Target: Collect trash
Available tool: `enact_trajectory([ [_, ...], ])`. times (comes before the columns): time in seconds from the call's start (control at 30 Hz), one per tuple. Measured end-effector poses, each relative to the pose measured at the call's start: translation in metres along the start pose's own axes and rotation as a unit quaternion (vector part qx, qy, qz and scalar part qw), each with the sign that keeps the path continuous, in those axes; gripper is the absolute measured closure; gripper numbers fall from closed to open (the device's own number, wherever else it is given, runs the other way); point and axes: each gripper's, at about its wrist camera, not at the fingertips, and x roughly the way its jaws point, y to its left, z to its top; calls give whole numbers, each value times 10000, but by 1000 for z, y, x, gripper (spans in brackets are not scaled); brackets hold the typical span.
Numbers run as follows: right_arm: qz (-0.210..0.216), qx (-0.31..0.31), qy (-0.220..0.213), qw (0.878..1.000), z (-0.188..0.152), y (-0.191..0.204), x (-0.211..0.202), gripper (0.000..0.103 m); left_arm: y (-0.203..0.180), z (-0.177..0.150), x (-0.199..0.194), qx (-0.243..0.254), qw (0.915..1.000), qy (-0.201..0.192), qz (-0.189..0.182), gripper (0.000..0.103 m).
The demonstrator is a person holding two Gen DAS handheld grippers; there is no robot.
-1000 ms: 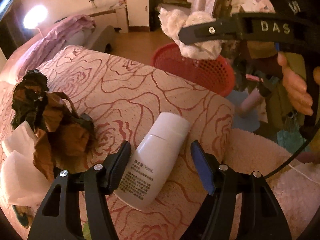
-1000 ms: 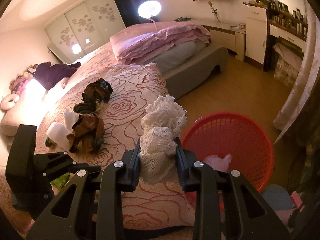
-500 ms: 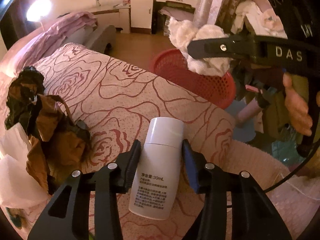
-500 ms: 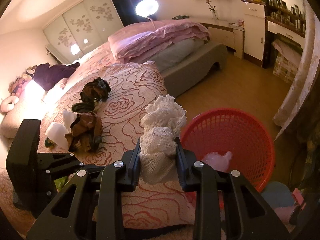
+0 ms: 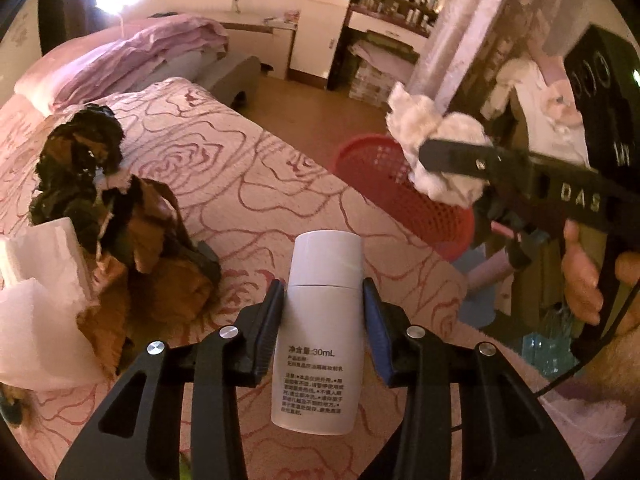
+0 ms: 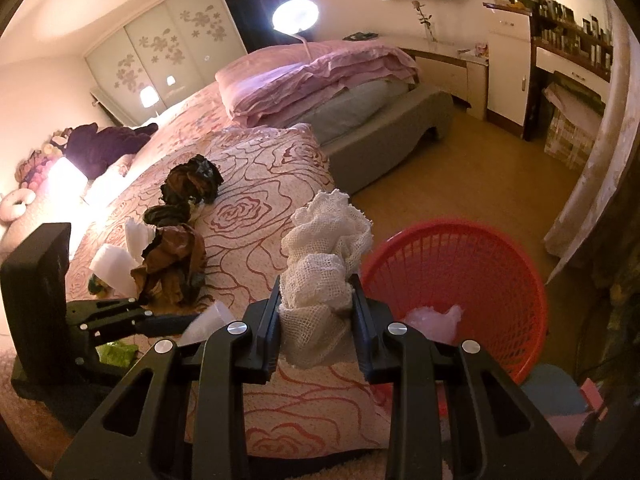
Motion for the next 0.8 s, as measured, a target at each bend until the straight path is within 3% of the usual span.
enact_trajectory([
  [0.53, -476, 362, -190, 9980, 5, -48, -20, 73, -29, 51, 8, 77, 9997, -217, -103, 65],
  [0.8, -673, 631, -115, 9957, -1, -79, -14, 72, -55, 77, 36, 213, 9994, -13, -281, 65],
])
